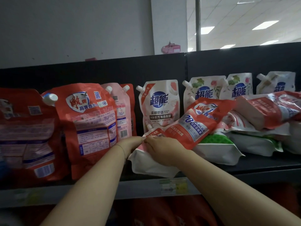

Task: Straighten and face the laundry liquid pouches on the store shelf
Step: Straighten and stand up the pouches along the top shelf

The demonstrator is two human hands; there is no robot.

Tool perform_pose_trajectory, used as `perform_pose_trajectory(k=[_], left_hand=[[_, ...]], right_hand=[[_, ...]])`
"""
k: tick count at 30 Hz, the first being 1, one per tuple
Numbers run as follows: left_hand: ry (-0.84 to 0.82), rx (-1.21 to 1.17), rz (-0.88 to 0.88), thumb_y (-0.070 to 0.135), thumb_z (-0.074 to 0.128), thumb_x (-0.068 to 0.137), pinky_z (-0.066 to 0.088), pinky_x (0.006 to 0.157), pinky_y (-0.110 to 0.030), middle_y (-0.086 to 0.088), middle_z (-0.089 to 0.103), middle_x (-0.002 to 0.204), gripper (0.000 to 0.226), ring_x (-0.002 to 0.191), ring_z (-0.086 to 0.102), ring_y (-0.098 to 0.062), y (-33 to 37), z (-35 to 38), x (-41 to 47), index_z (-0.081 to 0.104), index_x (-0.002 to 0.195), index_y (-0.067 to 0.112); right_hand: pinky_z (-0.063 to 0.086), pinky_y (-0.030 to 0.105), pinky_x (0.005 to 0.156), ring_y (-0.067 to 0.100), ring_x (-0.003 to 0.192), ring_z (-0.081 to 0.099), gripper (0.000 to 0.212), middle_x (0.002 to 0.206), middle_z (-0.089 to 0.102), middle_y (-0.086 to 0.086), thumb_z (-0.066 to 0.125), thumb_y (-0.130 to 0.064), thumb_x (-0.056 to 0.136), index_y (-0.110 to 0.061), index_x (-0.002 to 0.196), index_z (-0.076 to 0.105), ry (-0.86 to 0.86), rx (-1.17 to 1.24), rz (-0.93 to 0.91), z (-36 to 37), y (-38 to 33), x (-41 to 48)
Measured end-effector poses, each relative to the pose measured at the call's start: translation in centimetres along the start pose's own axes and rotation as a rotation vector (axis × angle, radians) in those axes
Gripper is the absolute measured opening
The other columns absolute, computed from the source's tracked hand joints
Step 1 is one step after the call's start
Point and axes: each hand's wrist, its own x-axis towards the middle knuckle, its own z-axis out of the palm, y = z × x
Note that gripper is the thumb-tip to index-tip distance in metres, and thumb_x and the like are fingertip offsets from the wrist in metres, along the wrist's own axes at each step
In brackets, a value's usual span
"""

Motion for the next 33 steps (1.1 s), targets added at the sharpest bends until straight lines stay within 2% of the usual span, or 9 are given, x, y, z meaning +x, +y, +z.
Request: perform_pose_trajectory(k=[3,5,8,10,13,16,24,29,33], left_hand=[[0.047,0.041,0.066,0.03,0.042,0.102,0.044,0.095,-0.032,-0.019,0.052,0.137,0.045,0.125,0.051,-0.031,0.1,0.5,0.6,0.05,0.132,-0.003],[0.045,0.02,0.054,0.031,0.04,0.102,0.05,0.081,-0.029,-0.021,0.059,0.128,0.046,0.105,0.062,-0.028,0.3,0.6,0.9,0.05,0.131,-0.004],[-0.065,-0.073,-0.031,0.029,0.039,0.103,0.048,0.048,-0.02,-0.011,0.07,0.065,0.036,0.066,0.057,-0.017,0.6,0.5,0.2,0.062,0.099,0.002],[-0.068,-0.091,-0.06,0.029,0.041,0.102,0.048,0.05,-0.021,-0.007,0.064,0.051,0.036,0.061,0.057,-0.017,0.6,0.4,0.3,0.058,0.082,0.005],[-0.012,-0.059,-0.031,0.032,0.047,0.099,0.049,0.08,-0.032,-0.012,0.067,0.078,0.031,0.073,0.06,-0.023,0.9,0.0,0.3,0.061,0.093,0.004],[0.079,-0.018,0.033,0.027,0.056,0.095,0.051,0.094,-0.041,-0.017,0.067,0.104,0.036,0.094,0.065,-0.03,1.2,-0.3,1.0,0.058,0.117,-0.001],[0.299,0.099,0.307,0.011,0.055,0.091,0.05,0.085,-0.032,-0.018,0.063,0.116,0.034,0.104,0.061,-0.03,2.7,-0.6,-0.1,0.056,0.123,-0.002],[0.423,0.188,0.445,0.015,0.052,0.095,0.041,0.098,-0.03,-0.014,0.058,0.129,0.036,0.119,0.054,-0.031,2.6,-1.3,-0.7,0.056,0.127,0.0],[0.532,0.176,0.607,0.016,0.049,0.096,0.044,0.084,-0.034,-0.02,0.066,0.104,0.022,0.1,0.06,-0.034,2.8,-2.9,-1.3,0.064,0.098,-0.001]], right_hand=[[0.048,0.042,0.087,0.028,0.103,0.059,0.035,0.122,0.06,0.007,0.028,-0.032,0.101,-0.016,0.122,0.051,0.07,-0.027,-0.027,0.4,-0.1,-0.4],[0.049,0.041,0.083,0.028,0.1,0.06,0.032,0.118,0.062,0.006,0.031,-0.031,0.1,-0.016,0.117,0.053,0.13,-0.036,-0.054,0.8,0.2,-0.7],[0.049,0.041,0.079,0.027,0.094,0.061,0.032,0.111,0.065,0.005,0.031,-0.03,0.1,-0.015,0.111,0.057,0.214,-0.046,-0.098,1.1,0.4,-0.9],[0.048,0.041,0.079,0.027,0.091,0.061,0.036,0.106,0.066,0.005,0.029,-0.031,0.098,-0.014,0.109,0.058,0.259,-0.033,-0.13,1.2,0.4,-1.1],[0.049,0.044,0.081,0.028,0.089,0.063,0.04,0.103,0.067,0.005,0.026,-0.032,0.095,-0.014,0.11,0.058,0.296,-0.001,-0.161,1.1,0.4,-1.4],[0.049,0.043,0.081,0.027,0.093,0.063,0.04,0.111,0.067,0.004,0.028,-0.034,0.096,-0.015,0.118,0.057,0.332,0.039,-0.176,0.7,0.5,-1.9],[0.052,0.041,0.082,0.028,0.101,0.063,0.048,0.12,0.064,0.009,0.03,-0.032,0.093,-0.008,0.126,0.055,0.46,0.117,-0.217,0.2,0.1,-1.9],[0.05,0.034,0.089,0.027,0.113,0.061,0.045,0.125,0.062,0.012,0.036,-0.027,0.094,-0.002,0.126,0.057,0.59,0.098,-0.209,1.2,-0.8,-1.1],[0.035,0.037,0.107,0.022,0.135,0.041,0.049,0.145,0.045,0.009,0.033,-0.028,0.097,-0.007,0.14,0.043,0.574,0.128,-0.204,2.2,-1.7,0.4]])
